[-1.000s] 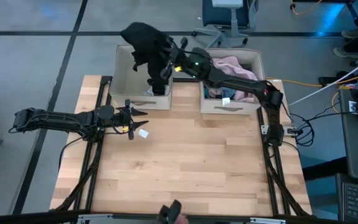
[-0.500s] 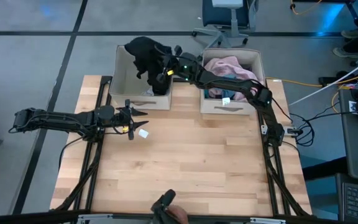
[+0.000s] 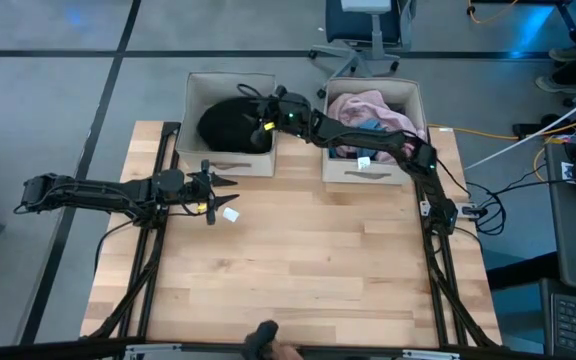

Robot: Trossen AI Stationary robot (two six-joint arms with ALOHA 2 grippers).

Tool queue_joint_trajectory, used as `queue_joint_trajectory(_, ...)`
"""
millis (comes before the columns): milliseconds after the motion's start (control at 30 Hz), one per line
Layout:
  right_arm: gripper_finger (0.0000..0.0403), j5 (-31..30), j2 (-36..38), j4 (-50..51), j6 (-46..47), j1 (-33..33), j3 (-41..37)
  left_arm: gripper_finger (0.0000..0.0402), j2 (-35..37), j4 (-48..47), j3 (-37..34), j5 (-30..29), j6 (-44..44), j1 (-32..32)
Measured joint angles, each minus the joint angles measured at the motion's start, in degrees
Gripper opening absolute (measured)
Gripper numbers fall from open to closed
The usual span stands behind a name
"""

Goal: Sort clothes
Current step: Put the black shirt into the left laundry organizer, then return to Home Position

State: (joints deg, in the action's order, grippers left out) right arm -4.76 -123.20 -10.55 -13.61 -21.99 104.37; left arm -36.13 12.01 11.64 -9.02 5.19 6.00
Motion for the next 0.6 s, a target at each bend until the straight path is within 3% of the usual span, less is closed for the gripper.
queue_joint_trajectory(233,0.0277,-0.1,13.88,21.37,1.94,4.61,0.06,0.0162,0.38,-0.63,0.01,0.0,-0.64,0.0)
queue_joint_trajectory(467,0.0276,0.15,24.52,44.23,7.17,14.36,0.05,0.0162,5.25,-5.81,0.0,-0.35,-0.64,-0.02)
queue_joint_trajectory(600,0.0264,-0.11,29.02,51.82,8.78,18.54,-1.82,0.0162,7.9,-6.68,0.02,-0.33,-1.29,-0.02)
